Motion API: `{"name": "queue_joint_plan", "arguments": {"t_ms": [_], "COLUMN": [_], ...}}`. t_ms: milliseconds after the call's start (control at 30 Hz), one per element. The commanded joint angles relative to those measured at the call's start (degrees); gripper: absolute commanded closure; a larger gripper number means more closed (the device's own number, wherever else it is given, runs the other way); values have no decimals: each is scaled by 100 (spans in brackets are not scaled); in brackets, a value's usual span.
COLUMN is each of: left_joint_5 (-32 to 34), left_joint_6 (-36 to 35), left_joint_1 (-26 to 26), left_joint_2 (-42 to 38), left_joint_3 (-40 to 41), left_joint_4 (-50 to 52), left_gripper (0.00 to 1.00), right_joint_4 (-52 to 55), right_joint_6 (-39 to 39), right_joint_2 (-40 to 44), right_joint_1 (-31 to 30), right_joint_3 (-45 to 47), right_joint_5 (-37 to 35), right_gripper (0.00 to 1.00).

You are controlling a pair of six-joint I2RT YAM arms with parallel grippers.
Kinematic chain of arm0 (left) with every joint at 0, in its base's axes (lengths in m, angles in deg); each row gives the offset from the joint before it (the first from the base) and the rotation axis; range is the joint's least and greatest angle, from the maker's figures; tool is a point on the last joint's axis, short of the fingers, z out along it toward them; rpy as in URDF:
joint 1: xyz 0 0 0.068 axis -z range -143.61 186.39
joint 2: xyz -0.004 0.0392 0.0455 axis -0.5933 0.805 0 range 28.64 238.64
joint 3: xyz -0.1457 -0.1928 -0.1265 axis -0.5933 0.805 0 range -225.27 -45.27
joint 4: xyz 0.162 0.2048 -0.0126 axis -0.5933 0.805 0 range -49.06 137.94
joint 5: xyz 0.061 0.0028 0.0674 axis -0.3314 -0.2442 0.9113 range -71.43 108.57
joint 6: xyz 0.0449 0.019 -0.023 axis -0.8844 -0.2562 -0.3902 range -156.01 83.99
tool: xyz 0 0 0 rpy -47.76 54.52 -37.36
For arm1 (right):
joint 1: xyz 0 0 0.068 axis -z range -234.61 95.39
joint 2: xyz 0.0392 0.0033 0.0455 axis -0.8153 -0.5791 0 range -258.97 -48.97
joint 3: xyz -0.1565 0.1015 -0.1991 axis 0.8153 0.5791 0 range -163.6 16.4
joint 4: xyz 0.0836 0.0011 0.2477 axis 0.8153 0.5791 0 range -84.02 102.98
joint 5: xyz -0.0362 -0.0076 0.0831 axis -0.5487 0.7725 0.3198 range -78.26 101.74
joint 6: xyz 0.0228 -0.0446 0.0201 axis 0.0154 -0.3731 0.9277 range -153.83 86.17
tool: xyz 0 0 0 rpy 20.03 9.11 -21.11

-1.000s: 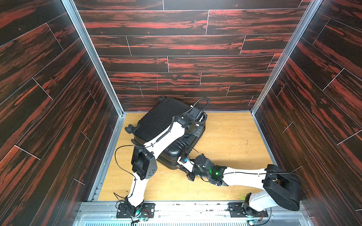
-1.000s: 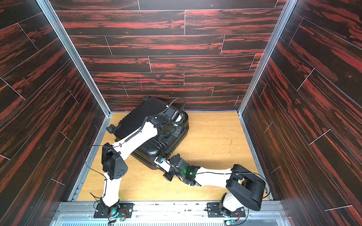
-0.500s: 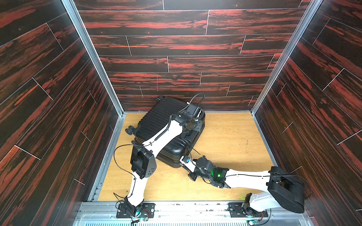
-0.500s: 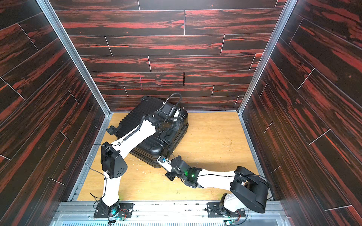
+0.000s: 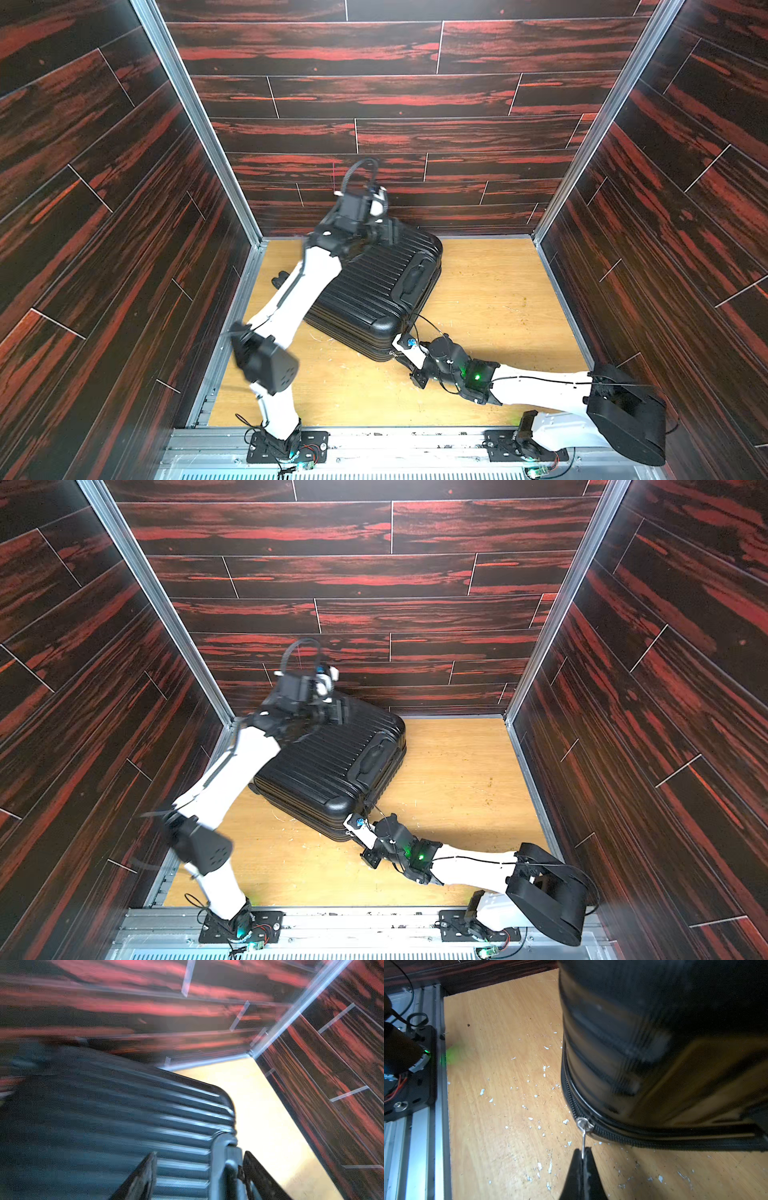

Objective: Close the suitcase zippers
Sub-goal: Adjust the suitcase at the center of the board.

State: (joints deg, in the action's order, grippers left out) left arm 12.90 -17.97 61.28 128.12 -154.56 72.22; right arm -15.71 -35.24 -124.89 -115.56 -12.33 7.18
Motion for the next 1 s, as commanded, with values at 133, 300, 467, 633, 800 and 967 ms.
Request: {"name": "queue_joint_plan", "arguments": {"t_ms": [133,300,467,633,800,967], "left_joint_5": [1678,1864,1677,1535,1603,1427], "left_joint_6": [-102,-266,-256,-483,-760,-1013], "left_joint_1": [-1373,-2035,-2485,-2647,-2656,-2654], "left_joint_2": [-914,-968,-731,-208,62,336], "left_joint_3": [1000,1531,1776,1530,1429,1315], "left_joint_4": [682,924,1017,1423,1767,2488], "left_gripper": [39,46,65,67,68,78], "right_joint_4": [-86,-54,-2,61,105,224], "right_joint_6": [66,33,30,42,41,59], "right_joint_2": [260,246,261,288,355,399], "right_joint_1": [101,129,191,259,357,508], "right_joint_3": [74,56,26,17,43,43], "right_joint_5": [104,87,78,104,69,44], "right_gripper": [100,100,100,100,100,100]}}
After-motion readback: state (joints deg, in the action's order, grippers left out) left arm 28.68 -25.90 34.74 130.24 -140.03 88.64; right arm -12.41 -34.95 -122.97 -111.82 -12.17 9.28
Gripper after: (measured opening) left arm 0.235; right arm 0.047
